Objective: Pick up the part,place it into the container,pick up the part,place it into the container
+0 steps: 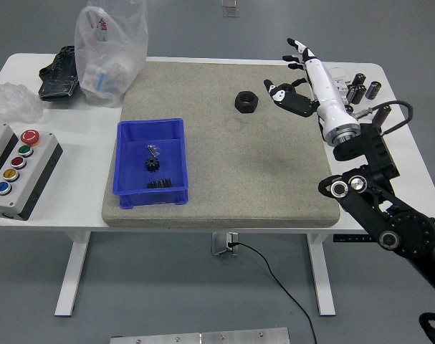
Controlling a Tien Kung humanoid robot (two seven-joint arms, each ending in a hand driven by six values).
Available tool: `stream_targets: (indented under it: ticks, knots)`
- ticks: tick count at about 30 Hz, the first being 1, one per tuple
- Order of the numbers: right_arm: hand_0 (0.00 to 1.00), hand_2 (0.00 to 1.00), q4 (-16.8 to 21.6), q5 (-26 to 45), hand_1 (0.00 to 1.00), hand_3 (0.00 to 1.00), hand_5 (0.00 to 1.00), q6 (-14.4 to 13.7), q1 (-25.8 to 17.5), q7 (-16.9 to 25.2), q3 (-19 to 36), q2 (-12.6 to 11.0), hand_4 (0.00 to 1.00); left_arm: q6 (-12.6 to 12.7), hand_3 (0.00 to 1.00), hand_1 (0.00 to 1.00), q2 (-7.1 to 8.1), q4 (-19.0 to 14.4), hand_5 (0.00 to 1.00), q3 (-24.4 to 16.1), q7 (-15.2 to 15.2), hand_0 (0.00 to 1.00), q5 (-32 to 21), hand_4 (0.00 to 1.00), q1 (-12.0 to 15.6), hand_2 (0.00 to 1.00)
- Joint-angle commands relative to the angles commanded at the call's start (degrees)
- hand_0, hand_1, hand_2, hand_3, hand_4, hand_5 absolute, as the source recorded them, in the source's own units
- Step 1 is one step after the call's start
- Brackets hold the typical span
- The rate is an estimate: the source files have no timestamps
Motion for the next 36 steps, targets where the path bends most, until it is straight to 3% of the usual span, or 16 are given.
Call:
stream_targets:
  ticks: [10,16,21,36]
  knots:
    - [0.526,0.777,5.86,7.21,0.764,0.891,0.283,-1.37,-12.05,5.58,8.47,-1.53,0.744,-0.67,0.625,0.564,1.06,0.0,0.534,0.29,-0.49,0.715,1.36,0.642,-0.67,0.567]
    - [0.521,0.767,6.61,13.11,0.749,0.864,0.289,-2.56,-17.46,8.48,13.7,-1.1,0.752,-1.01,0.624,0.565,1.47,0.0,0.532,0.36,-1.0,0.715,1.93,0.64,-1.14,0.566]
    - [0.514,0.755,6.89,14.56,0.744,0.842,0.305,-3.43,-19.13,9.5,17.66,-0.51,0.754,-1.16,0.623,0.565,1.15,0.0,0.532,0.28,-1.03,0.715,2.28,0.642,-1.06,0.566]
    - [0.51,0.751,8.38,15.21,0.737,0.831,0.312,-3.47,-19.89,9.91,19.98,-0.59,0.753,-1.46,0.623,0.562,1.44,0.0,0.519,-0.37,-0.93,0.715,2.86,0.643,-1.39,0.567]
